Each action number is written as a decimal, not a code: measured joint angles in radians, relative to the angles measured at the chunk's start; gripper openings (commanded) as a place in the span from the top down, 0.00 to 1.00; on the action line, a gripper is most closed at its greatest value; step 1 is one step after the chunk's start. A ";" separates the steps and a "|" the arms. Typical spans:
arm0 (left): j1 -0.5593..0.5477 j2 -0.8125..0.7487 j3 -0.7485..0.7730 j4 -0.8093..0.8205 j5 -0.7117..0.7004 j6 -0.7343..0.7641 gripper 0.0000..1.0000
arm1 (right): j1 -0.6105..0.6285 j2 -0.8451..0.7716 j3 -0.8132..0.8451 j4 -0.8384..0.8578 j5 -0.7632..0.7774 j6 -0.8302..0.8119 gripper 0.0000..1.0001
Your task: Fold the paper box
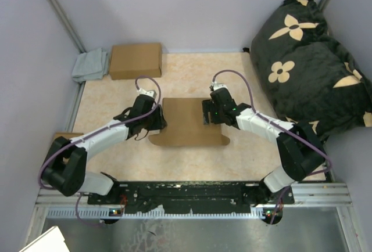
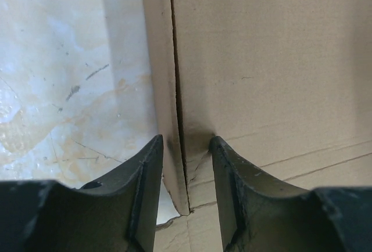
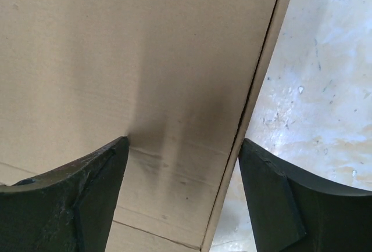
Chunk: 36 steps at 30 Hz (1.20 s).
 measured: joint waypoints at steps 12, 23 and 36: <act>-0.006 -0.017 0.163 -0.205 -0.130 0.039 0.19 | 0.007 -0.055 0.091 -0.180 0.120 0.008 0.06; -0.007 -0.391 -0.139 -0.141 -0.025 0.031 0.20 | 0.008 -0.391 -0.208 -0.148 0.006 0.072 0.01; -0.007 -0.334 -0.182 -0.073 0.033 0.028 0.22 | 0.013 -0.432 -0.333 -0.099 -0.093 0.134 0.05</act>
